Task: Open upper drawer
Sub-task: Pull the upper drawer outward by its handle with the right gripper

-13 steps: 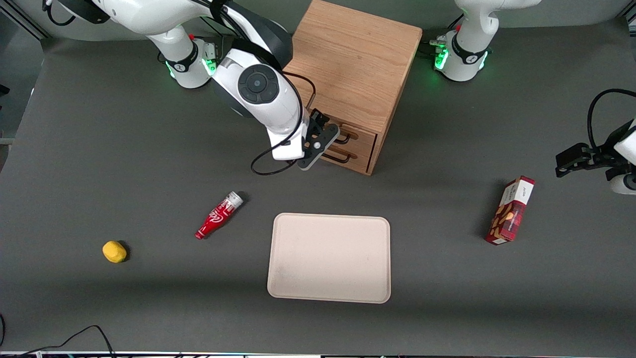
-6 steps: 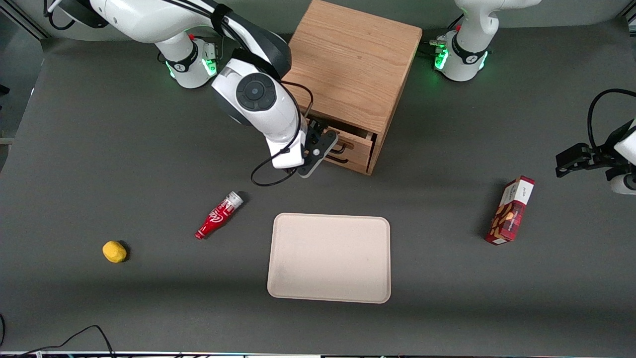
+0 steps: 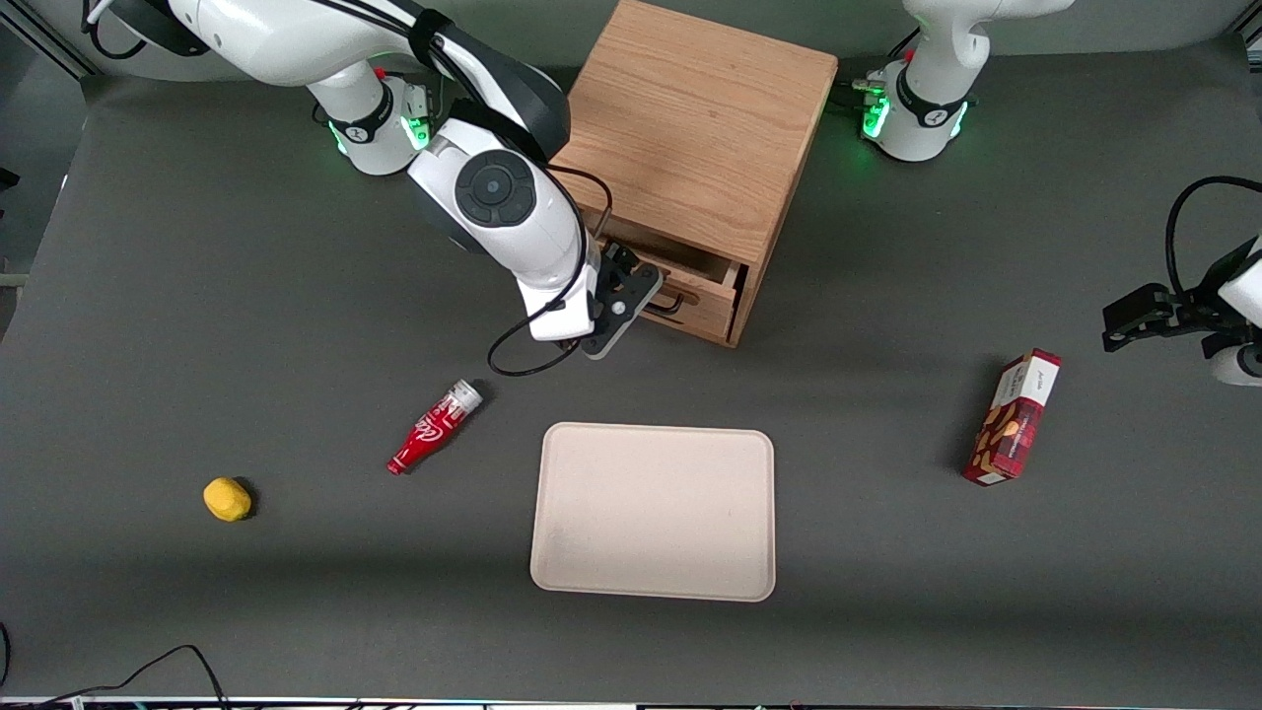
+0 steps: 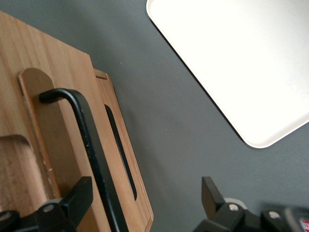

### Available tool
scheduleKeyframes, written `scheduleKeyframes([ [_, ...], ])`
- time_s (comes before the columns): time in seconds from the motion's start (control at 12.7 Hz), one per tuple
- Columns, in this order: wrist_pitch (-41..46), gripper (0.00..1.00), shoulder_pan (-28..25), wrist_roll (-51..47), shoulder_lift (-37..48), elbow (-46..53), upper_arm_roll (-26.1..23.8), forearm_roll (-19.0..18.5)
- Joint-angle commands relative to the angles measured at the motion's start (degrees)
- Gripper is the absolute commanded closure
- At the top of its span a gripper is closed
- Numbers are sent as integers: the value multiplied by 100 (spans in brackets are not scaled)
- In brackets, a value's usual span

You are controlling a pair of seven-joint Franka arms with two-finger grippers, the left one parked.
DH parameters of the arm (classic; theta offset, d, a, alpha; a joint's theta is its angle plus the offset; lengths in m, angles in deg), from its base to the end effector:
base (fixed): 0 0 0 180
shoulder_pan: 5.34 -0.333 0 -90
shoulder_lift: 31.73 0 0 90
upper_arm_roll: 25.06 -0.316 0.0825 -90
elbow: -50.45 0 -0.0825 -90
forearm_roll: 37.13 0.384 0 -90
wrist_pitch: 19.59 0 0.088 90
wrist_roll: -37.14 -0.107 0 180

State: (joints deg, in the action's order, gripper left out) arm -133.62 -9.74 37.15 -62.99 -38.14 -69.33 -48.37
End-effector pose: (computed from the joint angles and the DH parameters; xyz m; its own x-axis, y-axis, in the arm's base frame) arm 0.5174 0.4440 0.4089 0.6694 0.7410 0.0537 0.7357 -0.6510 -0.1869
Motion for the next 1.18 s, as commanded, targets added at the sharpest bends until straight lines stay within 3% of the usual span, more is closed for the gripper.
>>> scheduleKeyframes([
  [0.0, 83, 0, 9, 287, 32, 9, 15, 79],
  [0.39, -242, 0, -52, 1113, -92, 26, 454, 26],
  [1.1, -620, 0, -79, 1413, -215, 527, 1166, 61],
])
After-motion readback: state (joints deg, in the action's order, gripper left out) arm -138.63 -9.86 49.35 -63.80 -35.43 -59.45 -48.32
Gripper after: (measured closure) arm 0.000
